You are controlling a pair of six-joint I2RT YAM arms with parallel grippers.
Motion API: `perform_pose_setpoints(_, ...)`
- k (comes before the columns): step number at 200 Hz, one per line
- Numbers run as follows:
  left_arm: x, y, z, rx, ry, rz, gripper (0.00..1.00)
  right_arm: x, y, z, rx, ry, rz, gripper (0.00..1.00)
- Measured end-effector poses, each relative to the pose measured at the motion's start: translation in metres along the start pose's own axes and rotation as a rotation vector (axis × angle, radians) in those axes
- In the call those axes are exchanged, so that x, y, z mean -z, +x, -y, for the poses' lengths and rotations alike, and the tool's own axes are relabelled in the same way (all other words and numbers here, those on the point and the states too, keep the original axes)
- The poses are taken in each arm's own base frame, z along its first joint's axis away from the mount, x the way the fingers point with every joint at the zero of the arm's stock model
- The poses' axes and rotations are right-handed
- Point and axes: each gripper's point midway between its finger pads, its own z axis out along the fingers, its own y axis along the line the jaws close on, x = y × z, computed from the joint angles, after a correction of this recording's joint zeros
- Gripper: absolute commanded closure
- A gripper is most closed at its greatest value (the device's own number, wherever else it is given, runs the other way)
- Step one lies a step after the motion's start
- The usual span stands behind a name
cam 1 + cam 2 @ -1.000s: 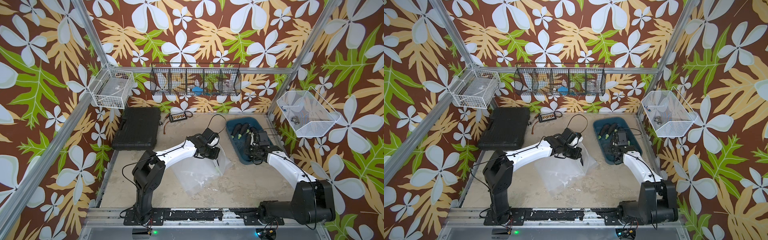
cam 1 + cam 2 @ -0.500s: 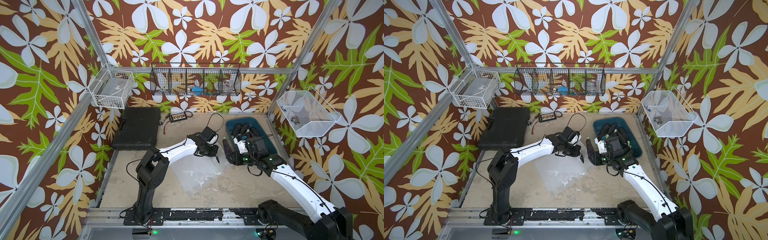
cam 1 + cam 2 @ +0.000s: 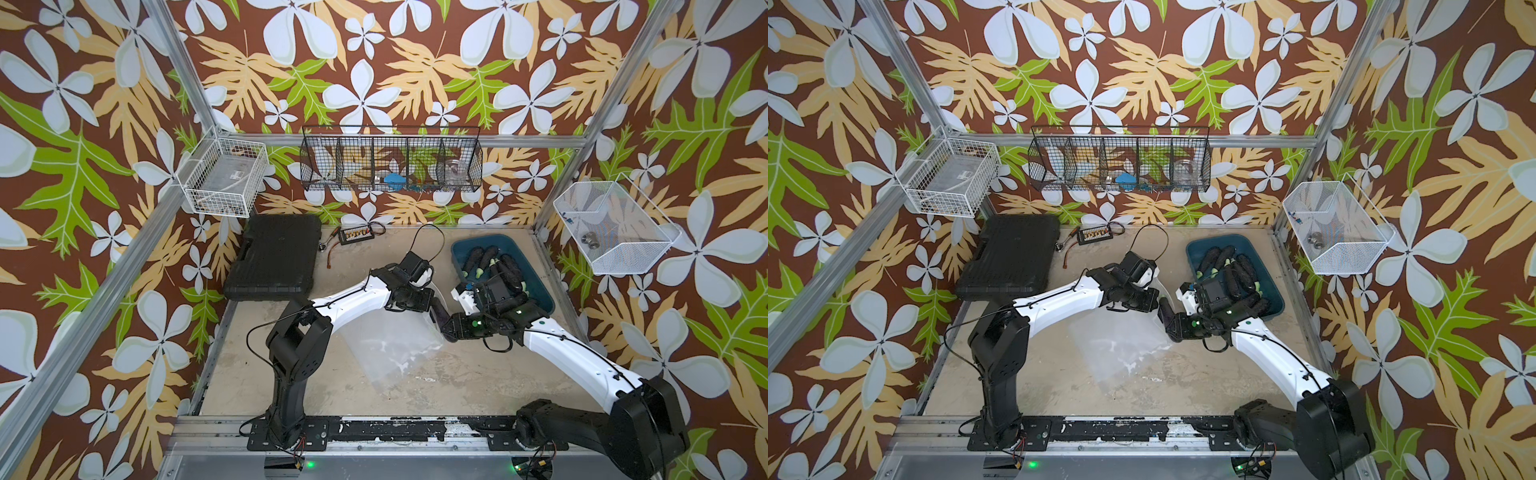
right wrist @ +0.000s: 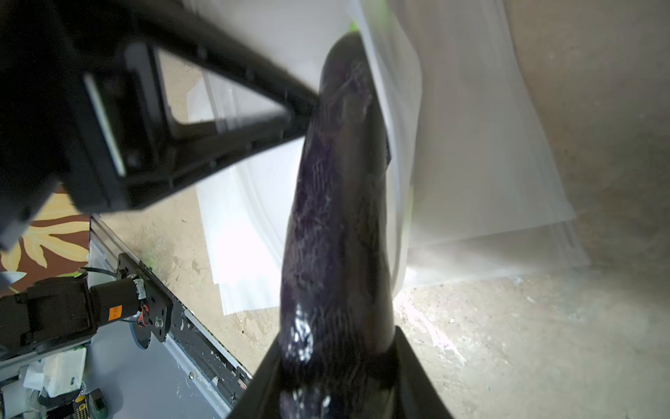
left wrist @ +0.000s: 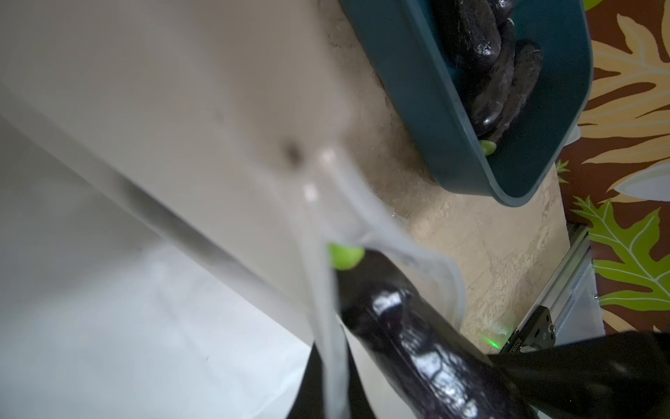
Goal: Place the eggplant in a zip-top bag and seal the zipper
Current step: Place the eggplant in the zipper food storage bag.
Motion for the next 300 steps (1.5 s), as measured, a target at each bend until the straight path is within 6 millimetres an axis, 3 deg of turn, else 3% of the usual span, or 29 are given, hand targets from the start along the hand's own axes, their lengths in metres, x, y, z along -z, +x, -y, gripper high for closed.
perform_pose_setpoints(44, 0.001, 0.016, 0.015, -0.030, 0.026, -0.028, 0.98, -0.011, -0.028, 0.001, -0.001, 0.042, -0.004, 0.66)
perform_pose_setpoints(105, 0.010, 0.014, 0.016, -0.016, 0.032, -0.037, 0.98, -0.020, -0.035, -0.001, 0.037, 0.084, -0.029, 0.59)
perform_pose_setpoints(136, 0.013, 0.008, 0.010, -0.005, 0.035, -0.031, 0.98, -0.016, -0.041, -0.008, 0.062, 0.075, -0.023, 0.46)
perform_pose_setpoints(174, 0.017, 0.005, 0.009, 0.007, 0.062, -0.028, 0.98, -0.011, -0.043, -0.017, 0.087, 0.044, -0.013, 0.40)
perform_pose_setpoints(208, 0.022, -0.005, 0.007, 0.029, 0.102, -0.008, 0.98, 0.008, -0.051, -0.028, 0.119, 0.032, 0.052, 0.41)
perform_pose_setpoints(257, 0.022, -0.014, 0.015, 0.069, 0.151, -0.005, 0.98, 0.011, -0.039, -0.016, 0.124, 0.080, 0.050, 0.67)
perform_pose_setpoints(300, 0.021, -0.012, 0.014, 0.086, 0.154, -0.013, 0.98, 0.010, -0.038, -0.020, 0.122, 0.114, 0.051, 0.67)
